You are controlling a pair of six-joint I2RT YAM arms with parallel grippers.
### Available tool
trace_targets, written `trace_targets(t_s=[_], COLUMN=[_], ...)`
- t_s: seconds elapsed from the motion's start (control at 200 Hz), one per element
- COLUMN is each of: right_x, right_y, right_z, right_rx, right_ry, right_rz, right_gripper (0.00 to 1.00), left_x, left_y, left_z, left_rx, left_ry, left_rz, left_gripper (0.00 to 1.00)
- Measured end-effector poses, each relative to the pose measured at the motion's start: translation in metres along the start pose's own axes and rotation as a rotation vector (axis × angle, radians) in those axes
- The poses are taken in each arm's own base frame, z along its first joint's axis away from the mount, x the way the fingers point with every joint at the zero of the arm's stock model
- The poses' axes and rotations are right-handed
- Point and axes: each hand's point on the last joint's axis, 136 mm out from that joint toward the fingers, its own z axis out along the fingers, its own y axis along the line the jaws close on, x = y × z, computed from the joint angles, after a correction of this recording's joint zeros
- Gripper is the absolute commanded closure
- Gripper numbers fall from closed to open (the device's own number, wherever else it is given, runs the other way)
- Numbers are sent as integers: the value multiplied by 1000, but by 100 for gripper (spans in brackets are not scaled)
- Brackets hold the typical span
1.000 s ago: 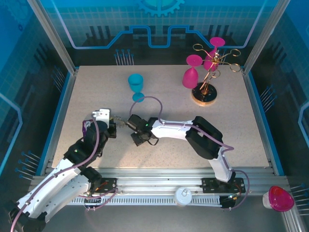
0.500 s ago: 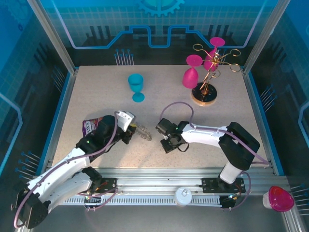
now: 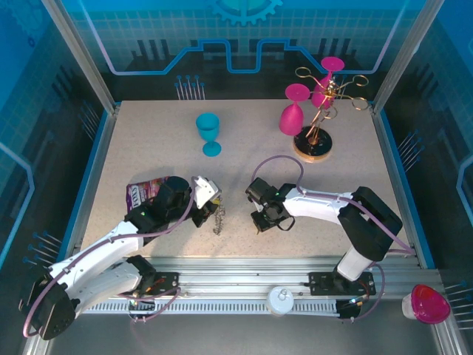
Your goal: Put the keys on the keyring
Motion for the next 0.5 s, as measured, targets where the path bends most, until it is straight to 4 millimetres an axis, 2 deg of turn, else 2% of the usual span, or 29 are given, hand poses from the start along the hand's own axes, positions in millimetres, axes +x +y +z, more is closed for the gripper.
trace_targets(t_s=[0.32,0.5], right_x=[1,1], right_y=[3,4], right_z=[-2,-2], right_rx=[-19,-23], right_ry=[4,6], right_rz=[-6,-6], right_gripper=[88,98], left_x=[0,0], left_y=[-1,-1], left_z=[0,0], left_rx=[3,4], left_ry=[0,0], left_rz=[9,10], left_gripper=[100,100])
